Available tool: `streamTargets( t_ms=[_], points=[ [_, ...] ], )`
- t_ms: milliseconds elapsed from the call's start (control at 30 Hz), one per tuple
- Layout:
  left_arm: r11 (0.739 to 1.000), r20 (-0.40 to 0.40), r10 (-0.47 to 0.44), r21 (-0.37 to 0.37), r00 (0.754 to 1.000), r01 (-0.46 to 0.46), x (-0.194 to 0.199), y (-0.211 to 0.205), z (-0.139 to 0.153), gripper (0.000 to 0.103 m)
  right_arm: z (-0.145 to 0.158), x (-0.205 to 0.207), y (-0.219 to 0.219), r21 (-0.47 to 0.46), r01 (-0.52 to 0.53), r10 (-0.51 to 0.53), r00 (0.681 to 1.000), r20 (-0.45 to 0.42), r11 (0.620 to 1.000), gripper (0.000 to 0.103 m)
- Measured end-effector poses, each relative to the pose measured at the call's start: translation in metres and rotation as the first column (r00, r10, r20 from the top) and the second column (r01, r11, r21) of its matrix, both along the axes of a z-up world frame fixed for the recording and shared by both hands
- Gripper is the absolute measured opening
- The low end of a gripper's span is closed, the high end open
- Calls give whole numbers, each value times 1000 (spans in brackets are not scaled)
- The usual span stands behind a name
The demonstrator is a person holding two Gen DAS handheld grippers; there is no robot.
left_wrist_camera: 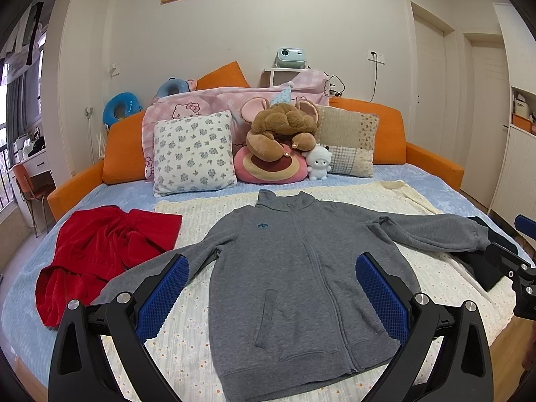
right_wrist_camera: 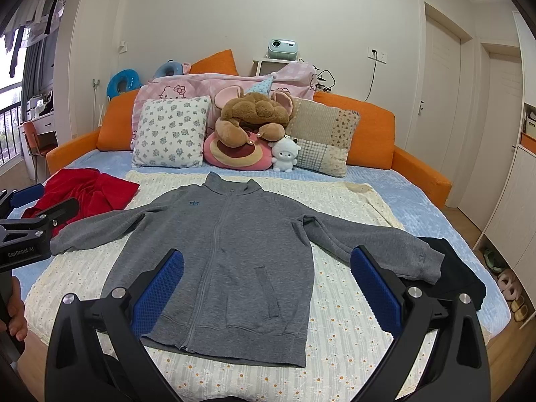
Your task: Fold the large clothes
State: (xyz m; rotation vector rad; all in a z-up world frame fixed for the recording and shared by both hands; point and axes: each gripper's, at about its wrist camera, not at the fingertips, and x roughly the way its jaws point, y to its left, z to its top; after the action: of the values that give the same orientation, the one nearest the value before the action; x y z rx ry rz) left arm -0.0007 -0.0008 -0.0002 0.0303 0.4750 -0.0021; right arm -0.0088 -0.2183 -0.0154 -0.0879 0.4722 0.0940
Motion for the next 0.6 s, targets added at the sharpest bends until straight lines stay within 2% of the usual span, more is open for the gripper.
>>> streamTargets(
  t_ms=[400,433,600],
  points=[
    [1000,-3,0,-5,1000,0,0,1,-1,101,-2,1,0,-3,-2,2,1000,-1,1000,99],
    [1000,-5,3,-10,1000,-3,3,9,-10,101,-2,1,0,-4,-2,2,1000,-2,1000,99],
    [1000,-4,2,-7,1000,-2,4,10,-11,101,-3,2,0,-9,-1,1,1000,-4,1000,99]
  ],
)
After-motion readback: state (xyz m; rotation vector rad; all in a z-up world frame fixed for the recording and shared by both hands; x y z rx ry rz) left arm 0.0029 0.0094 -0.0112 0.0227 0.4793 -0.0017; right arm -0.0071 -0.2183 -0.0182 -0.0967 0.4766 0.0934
